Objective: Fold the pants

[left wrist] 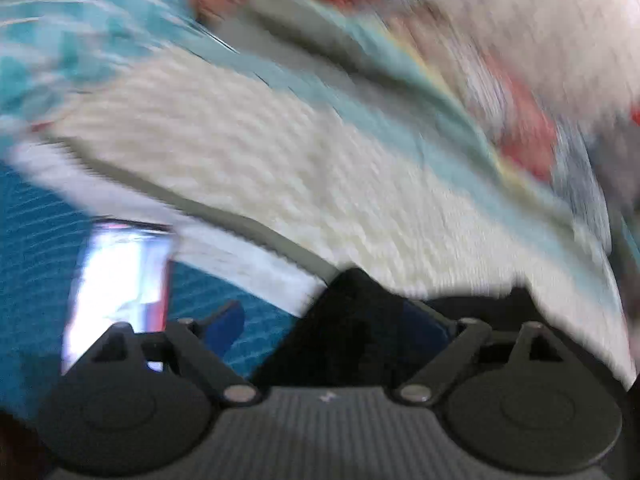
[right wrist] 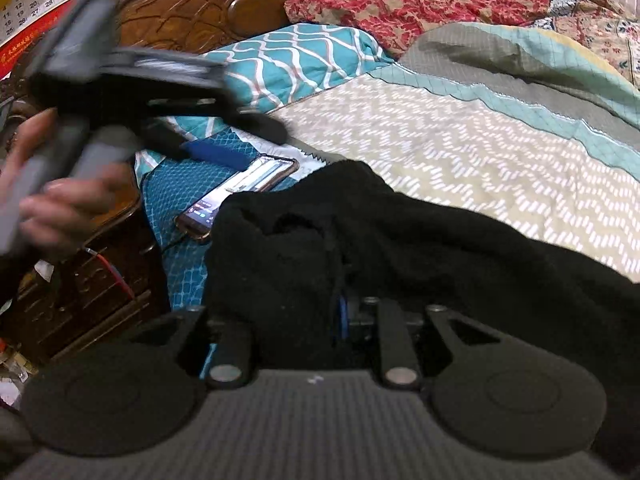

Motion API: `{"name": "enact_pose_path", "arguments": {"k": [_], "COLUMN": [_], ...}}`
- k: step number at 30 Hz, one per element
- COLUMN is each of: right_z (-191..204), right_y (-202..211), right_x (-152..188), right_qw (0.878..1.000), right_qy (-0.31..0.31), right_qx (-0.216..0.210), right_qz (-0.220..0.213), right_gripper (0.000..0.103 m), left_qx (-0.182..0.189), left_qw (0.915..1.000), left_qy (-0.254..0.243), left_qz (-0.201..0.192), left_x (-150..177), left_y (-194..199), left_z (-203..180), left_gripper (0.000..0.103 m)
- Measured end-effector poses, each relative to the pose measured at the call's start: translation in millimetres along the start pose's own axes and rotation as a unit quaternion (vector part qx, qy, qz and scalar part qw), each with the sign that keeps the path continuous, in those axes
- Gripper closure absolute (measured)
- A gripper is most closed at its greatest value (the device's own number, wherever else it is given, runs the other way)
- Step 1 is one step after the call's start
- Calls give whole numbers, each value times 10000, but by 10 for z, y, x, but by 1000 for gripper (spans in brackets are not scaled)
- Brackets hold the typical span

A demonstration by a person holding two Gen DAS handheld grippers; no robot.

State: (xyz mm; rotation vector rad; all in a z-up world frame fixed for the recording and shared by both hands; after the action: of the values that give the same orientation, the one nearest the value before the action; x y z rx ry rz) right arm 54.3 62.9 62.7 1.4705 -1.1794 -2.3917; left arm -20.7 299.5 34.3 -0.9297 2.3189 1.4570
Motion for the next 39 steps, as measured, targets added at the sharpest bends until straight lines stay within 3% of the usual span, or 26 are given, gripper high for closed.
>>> {"name": "enact_pose_path", "arguments": {"k": [1, 2, 3, 5, 7, 9, 10, 12, 13, 14, 16, 18, 20, 24, 29, 32, 37, 39], "right_z": [4, 7, 8, 12, 31, 56, 63, 112, 139, 188, 288, 326, 291, 224, 393, 410, 144, 19], "right_y": [3, 7, 7, 17, 34, 8, -25, -150, -207, -248, -215, -124, 13, 167, 128, 125, 159, 46], "right_x": [3, 2, 1, -11, -38, -52, -46, 8, 36, 80, 135, 134, 102, 31, 27, 20, -54, -74], "right_qw": [10000, 10000, 9999, 9999, 9995, 9985, 9984, 9991, 9993, 9993, 9981, 9963, 9964, 9965, 9970, 9953, 9970, 9976], "right_qy": [-37, -74, -100, -95, -58, -22, -40, -87, -38, 74, 427, 655, 586, 287, 547, 641, -4, -306], "right_qx": [12, 20, 29, 95, 253, 460, 475, 399, 374, 351, 438, 549, 585, 588, 265, 475, 573, 541], "right_qz": [-3, -7, -13, -35, -162, -303, -312, -132, -6, 108, 65, 1, -201, -510, -485, -554, -528, -294], "right_gripper": [78, 78, 78, 77, 77, 66, 55, 46, 35, 22, 17, 17, 17, 17, 18, 19, 19, 21], "left_qx": [163, 178, 96, 73, 177, 186, 112, -183, -330, -450, -671, -743, -789, -602, -251, -136, 391, 487], "left_qw": [9992, 9981, 9973, 9990, 9989, 9933, 9906, 9897, 9902, 9907, 9906, 9903, 9895, 9890, 9942, 9954, 9943, 9944], "left_qy": [-74, -75, -97, -279, -120, 244, 444, 660, 752, 767, 695, 640, 680, 935, 918, 936, 983, 899], "left_qz": [368, 590, 724, 353, -413, -1116, -1285, -1255, -1132, -1031, -969, -980, -1004, -973, -492, -158, 159, 267], "left_x": [-42, -50, -68, -121, -203, -236, -204, -118, -72, -29, 12, -17, -39, 36, 277, 422, 381, 338], "left_y": [-170, -268, -344, -247, 30, 221, 226, 78, -53, -168, -205, -107, 20, 331, 404, 342, 207, 111], "left_z": [-14, -14, -29, -109, -92, 33, 119, 243, 293, 324, 330, 292, 295, 309, 193, 130, 10, -61], "left_gripper": [39, 66, 72, 86, 87, 87, 87, 87, 87, 83, 68, 46, 41, 35, 36, 36, 33, 24]}}
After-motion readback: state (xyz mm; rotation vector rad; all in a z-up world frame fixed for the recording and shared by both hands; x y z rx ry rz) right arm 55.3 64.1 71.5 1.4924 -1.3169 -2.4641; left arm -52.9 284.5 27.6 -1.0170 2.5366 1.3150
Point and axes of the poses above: each gripper's, at about its wrist camera, not at the fingertips, and y roughly against the way its jaws point, z to its left, x to its underside, the point moved 2 cm from there along -y, roughly the way its jaws point, and after that the axes turned 5 degrees about x, right-handed, at the moved point
